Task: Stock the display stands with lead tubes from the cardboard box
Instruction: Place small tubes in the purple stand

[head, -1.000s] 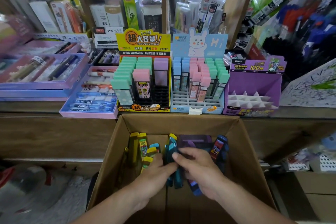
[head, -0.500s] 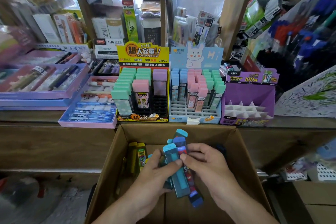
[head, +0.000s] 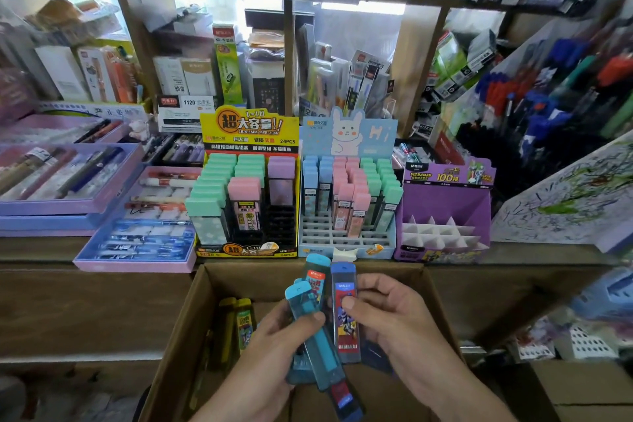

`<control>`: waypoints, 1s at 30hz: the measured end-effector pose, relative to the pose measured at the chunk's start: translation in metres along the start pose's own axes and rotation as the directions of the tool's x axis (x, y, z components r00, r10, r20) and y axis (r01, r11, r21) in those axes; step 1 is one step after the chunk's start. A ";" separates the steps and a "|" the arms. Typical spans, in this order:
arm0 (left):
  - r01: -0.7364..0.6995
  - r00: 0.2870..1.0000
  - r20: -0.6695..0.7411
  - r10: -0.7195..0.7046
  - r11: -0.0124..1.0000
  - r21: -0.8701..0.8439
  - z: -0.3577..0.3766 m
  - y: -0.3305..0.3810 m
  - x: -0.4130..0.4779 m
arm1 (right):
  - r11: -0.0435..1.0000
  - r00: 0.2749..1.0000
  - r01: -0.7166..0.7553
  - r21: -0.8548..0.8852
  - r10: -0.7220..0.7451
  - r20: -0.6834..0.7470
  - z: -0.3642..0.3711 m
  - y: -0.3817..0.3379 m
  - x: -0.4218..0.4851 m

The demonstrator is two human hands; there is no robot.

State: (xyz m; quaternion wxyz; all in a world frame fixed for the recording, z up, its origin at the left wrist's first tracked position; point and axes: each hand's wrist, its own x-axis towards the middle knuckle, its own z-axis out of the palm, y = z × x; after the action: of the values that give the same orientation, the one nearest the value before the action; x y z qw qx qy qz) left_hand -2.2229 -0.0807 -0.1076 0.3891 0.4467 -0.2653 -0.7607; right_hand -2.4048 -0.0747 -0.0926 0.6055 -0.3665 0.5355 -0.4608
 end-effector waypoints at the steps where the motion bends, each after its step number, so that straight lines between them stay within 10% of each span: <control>1: -0.009 1.000 -0.019 0.009 1.000 -0.007 0.003 0.001 0.002 | 1.000 1.000 0.010 0.028 -0.010 -0.002 -0.002 -0.002 0.001; 14: -0.229 0.973 0.010 0.230 0.973 -0.028 0.024 0.006 0.026 | 0.980 0.950 0.200 0.016 -0.190 -0.246 -0.046 -0.029 0.014; 30: -0.036 0.991 0.116 0.065 0.971 -0.237 0.024 -0.004 0.036 | 0.785 0.698 0.462 -0.414 -0.609 -0.377 -0.105 -0.078 0.057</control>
State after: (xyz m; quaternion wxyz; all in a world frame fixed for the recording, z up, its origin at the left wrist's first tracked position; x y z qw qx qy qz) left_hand -2.2561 -0.1070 -0.1162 0.4413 0.3428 -0.2085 -0.8027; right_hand -2.5213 -0.1478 -0.0538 0.2261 -0.4619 0.6000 -0.6128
